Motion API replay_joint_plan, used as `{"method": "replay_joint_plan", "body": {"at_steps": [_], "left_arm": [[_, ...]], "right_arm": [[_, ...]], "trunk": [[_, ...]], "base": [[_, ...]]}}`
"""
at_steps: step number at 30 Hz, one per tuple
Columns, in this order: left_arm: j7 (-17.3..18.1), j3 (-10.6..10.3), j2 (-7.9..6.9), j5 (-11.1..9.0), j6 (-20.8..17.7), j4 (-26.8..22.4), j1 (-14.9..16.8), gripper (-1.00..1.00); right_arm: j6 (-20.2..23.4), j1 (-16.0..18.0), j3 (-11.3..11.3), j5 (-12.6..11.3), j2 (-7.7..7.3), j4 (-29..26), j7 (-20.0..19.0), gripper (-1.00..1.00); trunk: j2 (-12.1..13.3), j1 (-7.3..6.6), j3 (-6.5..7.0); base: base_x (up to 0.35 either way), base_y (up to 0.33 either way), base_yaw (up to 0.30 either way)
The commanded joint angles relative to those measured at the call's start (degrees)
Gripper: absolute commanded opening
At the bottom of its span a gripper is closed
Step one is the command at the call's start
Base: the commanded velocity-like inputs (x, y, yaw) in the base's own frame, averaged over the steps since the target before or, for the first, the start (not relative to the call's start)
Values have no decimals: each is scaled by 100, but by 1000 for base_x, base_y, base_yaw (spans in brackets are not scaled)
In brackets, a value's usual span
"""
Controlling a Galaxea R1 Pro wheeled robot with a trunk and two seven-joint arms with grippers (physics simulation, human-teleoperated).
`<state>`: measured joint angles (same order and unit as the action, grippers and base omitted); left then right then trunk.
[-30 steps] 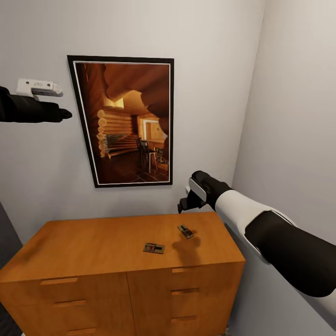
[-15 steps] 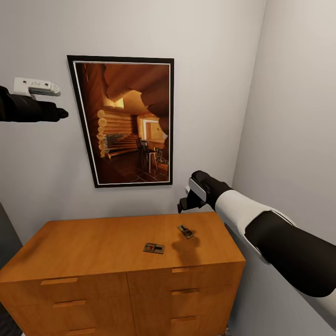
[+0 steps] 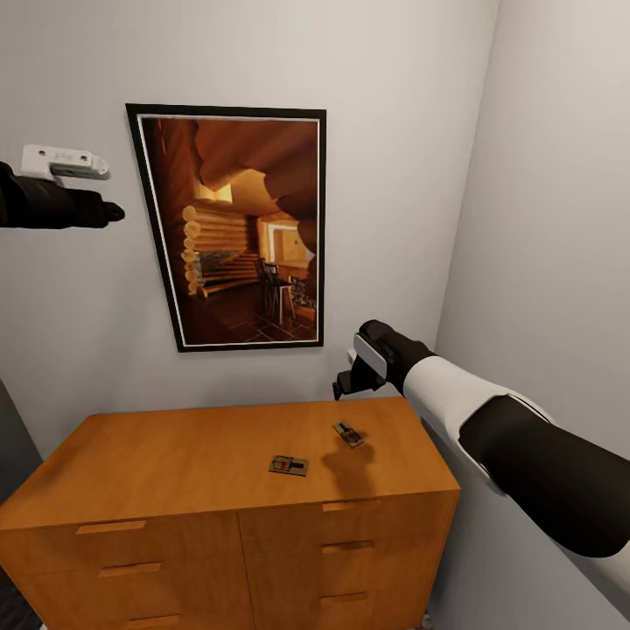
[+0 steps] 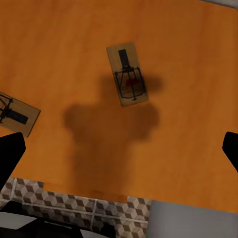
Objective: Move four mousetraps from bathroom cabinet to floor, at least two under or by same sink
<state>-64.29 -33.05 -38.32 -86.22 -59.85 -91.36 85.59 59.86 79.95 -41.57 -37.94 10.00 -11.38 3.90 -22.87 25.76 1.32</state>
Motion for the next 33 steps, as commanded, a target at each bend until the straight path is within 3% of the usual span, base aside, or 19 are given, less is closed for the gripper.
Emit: {"method": "replay_joint_plan", "body": {"at_steps": [1, 7, 12, 22, 33], "left_arm": [[-56, -14, -8, -48, -15, -5, 23, 100], [-31, -4, -33, -45, -15, -5, 290, 100], [-21, 3, -144, -44, -15, -5, 584, 100], [1, 12, -703, -50, -15, -5, 1207, 100], [-24, 11, -952, -53, -15, -5, 1477, 100]], "right_arm": [[14, 3, -32, -60, 0, -2, 41, 100], [14, 3, -34, -57, 0, 7, 41, 100], [14, 3, -35, -56, 0, -5, 41, 100], [14, 3, -35, -55, 0, -33, 41, 100], [14, 3, -35, -55, 0, -46, 41, 100]], "trunk": [[-5, 2, -3], [-5, 2, -3], [-5, 2, -3], [-5, 2, -3], [-5, 2, -3]], "base": [[0, 0, 0], [0, 0, 0], [0, 0, 0], [0, 0, 0], [0, 0, 0]]}}
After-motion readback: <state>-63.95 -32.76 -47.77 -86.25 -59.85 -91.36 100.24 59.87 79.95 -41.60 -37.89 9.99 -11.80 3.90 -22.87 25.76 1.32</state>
